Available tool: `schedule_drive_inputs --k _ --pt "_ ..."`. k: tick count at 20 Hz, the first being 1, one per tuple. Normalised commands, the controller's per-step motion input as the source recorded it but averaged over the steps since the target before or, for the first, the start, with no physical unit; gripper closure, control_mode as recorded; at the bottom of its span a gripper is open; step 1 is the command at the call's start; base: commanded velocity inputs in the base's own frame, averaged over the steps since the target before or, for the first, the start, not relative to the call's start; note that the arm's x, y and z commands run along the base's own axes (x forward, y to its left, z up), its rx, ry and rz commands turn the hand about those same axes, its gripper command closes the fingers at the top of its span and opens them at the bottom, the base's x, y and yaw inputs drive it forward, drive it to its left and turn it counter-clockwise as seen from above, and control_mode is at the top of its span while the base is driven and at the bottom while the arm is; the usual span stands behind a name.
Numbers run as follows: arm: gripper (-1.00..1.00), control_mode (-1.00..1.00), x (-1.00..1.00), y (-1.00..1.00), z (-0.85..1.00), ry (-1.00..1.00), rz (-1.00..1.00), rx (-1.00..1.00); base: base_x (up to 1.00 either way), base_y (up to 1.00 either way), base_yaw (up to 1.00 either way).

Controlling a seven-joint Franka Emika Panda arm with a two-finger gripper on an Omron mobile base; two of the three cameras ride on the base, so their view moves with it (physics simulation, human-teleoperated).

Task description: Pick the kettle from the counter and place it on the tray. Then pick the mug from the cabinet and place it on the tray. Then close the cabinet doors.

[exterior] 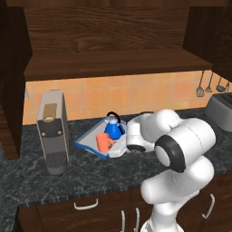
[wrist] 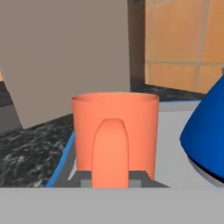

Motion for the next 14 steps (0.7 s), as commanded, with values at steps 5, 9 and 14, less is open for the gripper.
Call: schedule_drive_inputs --k 5,9,14 --pt "1.0 -1.0 0.34 0.09 -0.24 -0.06 0.0 0.0 0.0 0.0 0.0" --pt "1.0 -1.0 0.44 0.19 -0.21 -0.02 0.0 0.0 0.0 0.0 0.0" --pt "1.0 -1.0 0.39 0.21 -0.12 0.0 0.0 0.0 0.0 0.0 0.0"
